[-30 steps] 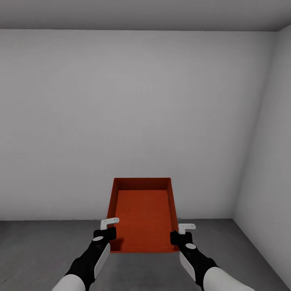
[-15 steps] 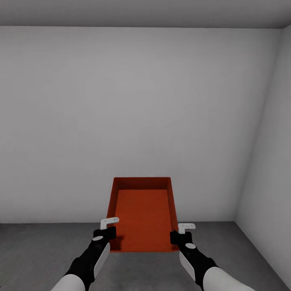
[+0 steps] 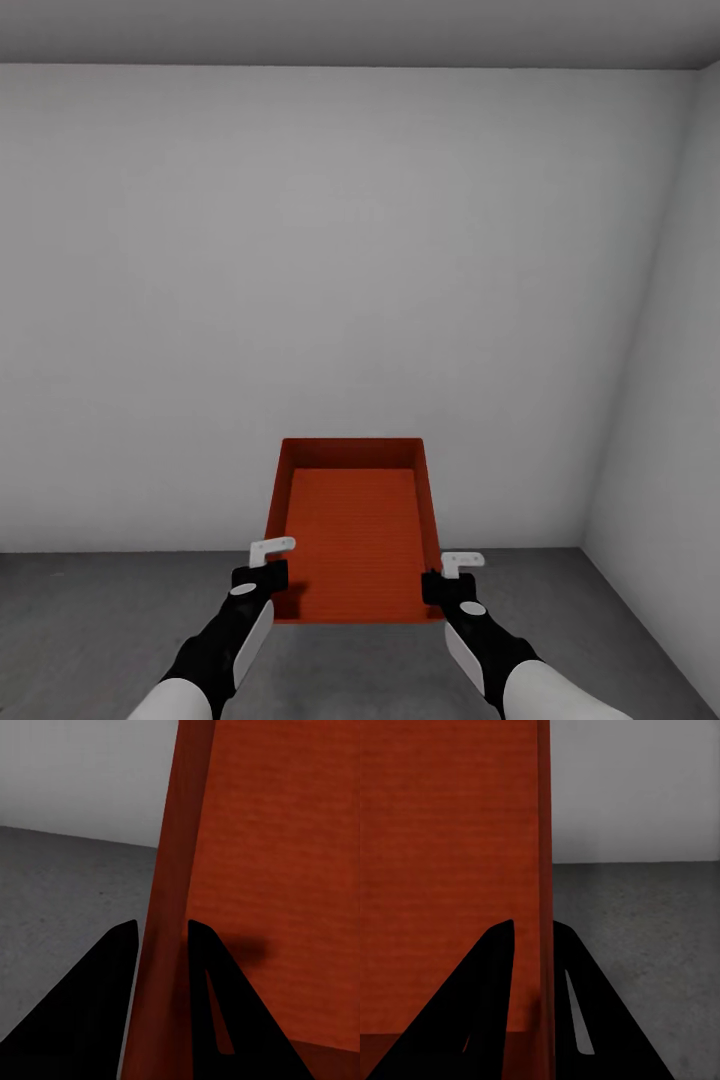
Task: Move the two storage containers from the living room to the garage. In the garage, place one container on the floor and stack the other container on top of it (either order is fine).
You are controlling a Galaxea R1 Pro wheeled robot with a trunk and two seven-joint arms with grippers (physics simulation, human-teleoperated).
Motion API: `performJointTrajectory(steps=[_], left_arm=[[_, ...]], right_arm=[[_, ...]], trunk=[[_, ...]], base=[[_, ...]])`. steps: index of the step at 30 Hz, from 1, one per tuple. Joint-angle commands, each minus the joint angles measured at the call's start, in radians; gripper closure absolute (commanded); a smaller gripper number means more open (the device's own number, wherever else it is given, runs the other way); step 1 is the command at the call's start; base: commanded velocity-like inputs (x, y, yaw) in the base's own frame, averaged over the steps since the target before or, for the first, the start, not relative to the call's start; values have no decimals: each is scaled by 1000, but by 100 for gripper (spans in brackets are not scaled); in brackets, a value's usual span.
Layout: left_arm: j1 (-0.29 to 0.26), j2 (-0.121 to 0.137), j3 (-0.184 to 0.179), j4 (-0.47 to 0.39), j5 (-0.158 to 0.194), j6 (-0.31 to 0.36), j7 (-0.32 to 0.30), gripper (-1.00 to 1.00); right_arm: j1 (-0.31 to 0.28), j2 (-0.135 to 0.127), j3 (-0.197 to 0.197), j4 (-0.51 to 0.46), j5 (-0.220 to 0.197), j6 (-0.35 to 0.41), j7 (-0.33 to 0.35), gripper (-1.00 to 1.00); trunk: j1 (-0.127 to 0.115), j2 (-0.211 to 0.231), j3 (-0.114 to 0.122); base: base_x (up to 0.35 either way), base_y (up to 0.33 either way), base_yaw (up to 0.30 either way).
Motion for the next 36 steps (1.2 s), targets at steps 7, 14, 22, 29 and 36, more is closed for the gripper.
performJointTrajectory(steps=[7,14,22,29,36], left_arm=[[-1,3,1,-5,-15,8,13,100],[-1,3,1,-5,-15,8,13,100],[-1,3,1,-5,-15,8,13,100],[-1,3,1,-4,-15,8,13,100],[-1,2,1,-4,-15,8,13,100]], right_arm=[[0,-6,-3,4,-14,-5,-35,100],[0,-6,-3,4,-14,-4,-36,100],[0,-5,-3,4,-15,-4,-42,100],[0,-5,-3,4,-15,-5,-44,100],[0,-4,-3,4,-15,-5,-45,100]], trunk=[[27,-50,-22],[54,-99,-44],[85,-155,-69],[112,-204,-91],[138,-253,-113]], base=[[0,0,0],[0,0,0],[0,0,0],[0,0,0],[0,0,0]])
